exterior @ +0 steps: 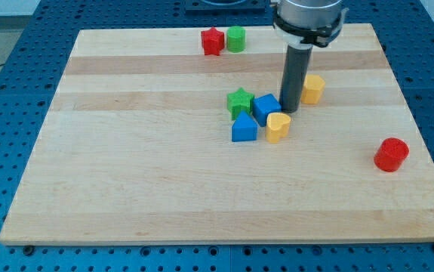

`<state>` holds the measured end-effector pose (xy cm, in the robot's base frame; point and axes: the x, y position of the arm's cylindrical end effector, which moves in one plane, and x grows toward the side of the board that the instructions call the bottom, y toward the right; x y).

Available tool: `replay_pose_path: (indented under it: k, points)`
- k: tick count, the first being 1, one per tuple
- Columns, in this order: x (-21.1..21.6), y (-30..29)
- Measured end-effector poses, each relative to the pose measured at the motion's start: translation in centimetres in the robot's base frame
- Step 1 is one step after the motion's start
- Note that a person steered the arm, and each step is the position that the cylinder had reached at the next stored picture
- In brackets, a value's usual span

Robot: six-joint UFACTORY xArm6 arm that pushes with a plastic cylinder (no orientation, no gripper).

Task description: Push blue triangle into green star

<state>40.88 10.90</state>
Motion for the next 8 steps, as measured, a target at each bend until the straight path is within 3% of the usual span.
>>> replay_pose_path:
  k: [1,8]
  points:
    - [1.9,3.7]
    - [5.2,-2.4]
